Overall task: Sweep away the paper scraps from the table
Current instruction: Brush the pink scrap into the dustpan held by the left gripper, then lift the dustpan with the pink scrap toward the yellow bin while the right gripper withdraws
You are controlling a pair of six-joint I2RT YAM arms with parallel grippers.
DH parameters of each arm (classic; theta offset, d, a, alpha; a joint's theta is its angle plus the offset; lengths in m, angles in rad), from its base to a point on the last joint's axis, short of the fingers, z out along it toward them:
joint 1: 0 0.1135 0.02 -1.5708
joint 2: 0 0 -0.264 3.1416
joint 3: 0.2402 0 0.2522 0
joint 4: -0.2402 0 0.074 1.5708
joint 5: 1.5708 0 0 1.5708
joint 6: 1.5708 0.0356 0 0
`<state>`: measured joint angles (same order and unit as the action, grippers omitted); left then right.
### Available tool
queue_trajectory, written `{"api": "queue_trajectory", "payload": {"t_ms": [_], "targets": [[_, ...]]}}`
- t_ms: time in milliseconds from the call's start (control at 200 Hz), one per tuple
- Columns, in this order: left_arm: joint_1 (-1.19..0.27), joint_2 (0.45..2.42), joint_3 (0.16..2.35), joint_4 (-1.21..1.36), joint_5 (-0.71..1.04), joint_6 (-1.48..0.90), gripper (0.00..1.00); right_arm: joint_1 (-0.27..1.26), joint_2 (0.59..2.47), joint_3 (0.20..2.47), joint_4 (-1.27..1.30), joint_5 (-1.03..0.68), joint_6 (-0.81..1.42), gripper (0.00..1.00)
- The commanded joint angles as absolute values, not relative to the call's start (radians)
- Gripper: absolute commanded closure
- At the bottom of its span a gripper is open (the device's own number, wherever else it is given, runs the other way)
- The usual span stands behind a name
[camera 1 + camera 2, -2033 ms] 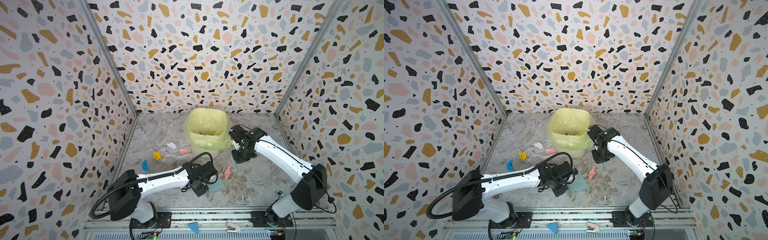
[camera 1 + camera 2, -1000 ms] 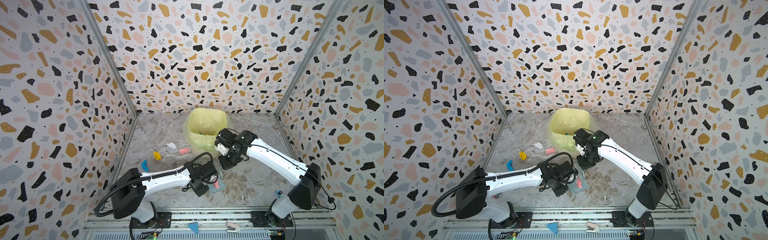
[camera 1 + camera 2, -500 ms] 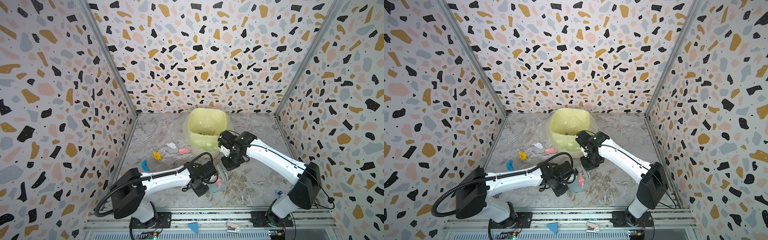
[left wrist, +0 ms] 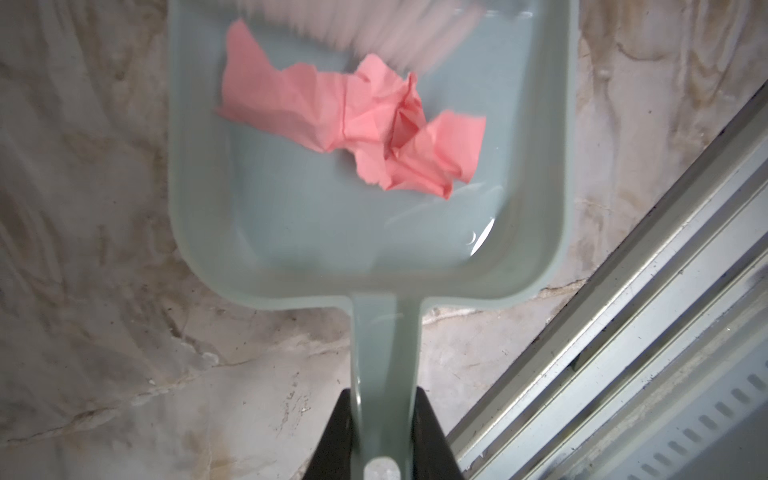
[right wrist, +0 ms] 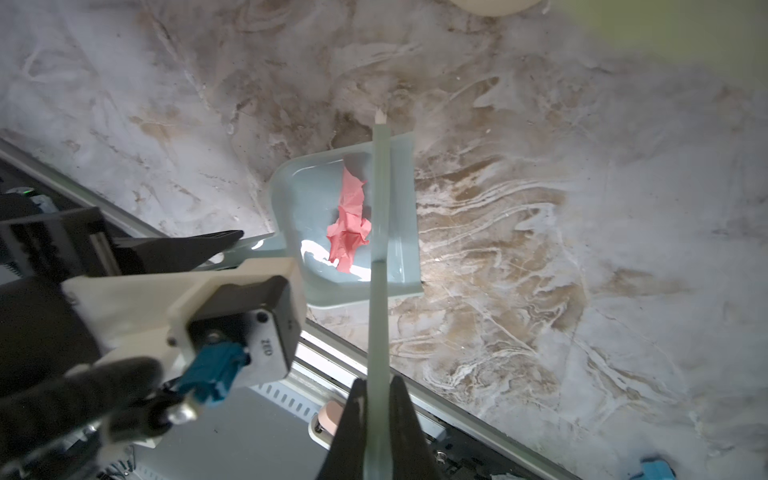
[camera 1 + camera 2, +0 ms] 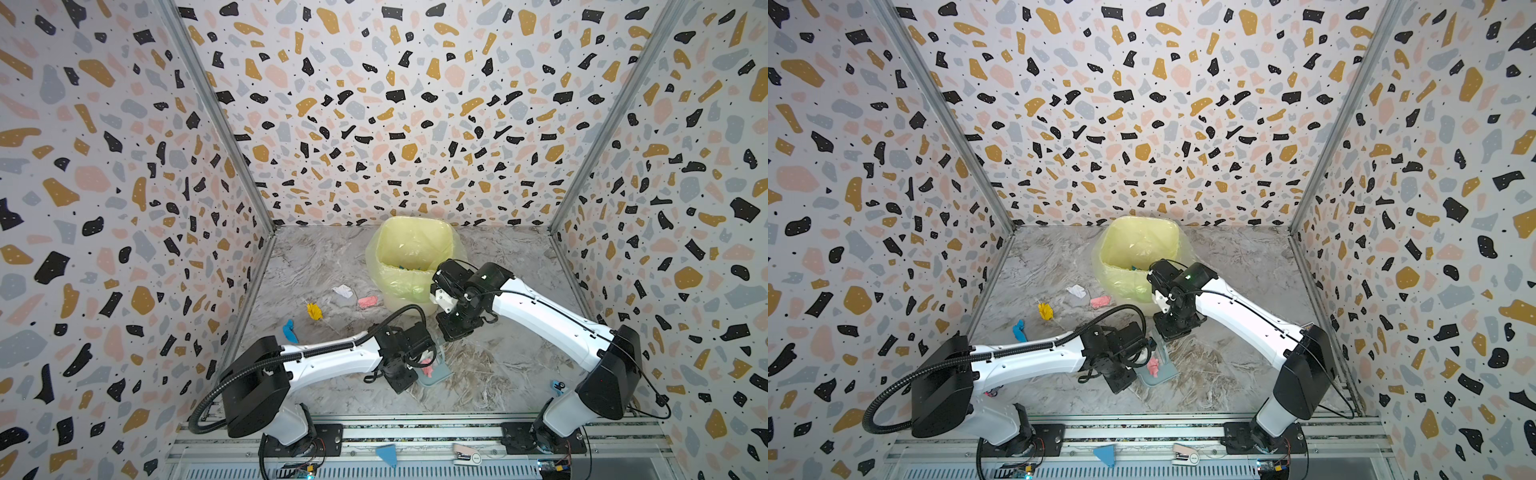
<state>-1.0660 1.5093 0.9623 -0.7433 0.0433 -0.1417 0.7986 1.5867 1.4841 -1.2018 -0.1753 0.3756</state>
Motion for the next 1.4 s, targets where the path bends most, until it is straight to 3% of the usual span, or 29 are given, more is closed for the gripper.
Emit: {"api": "queue_trajectory", "payload": {"t_ms": [0, 265, 781, 1397], "targets": [[-1.059, 1.494, 0.985, -0.734, 0.036, -0.145, 0.84, 0.762, 1.521, 1.537, -1.283, -0.106, 0.364, 1.00], [-1.059, 1.485, 0.983, -0.719, 0.030, -0.150, 0.84, 0.727, 1.499, 1.549, -1.304, -0.086, 0.352, 1.00], [-1.060, 1.289, 0.995, -0.701, 0.005, -0.158, 0.84, 0.527, 1.324, 1.353, -1.180, -0.174, 0.342, 1.00], [-1.062, 1.063, 1.112, -0.854, -0.057, -0.178, 0.85, 0.351, 1.152, 1.084, -0.990, -0.414, 0.349, 1.00]]}}
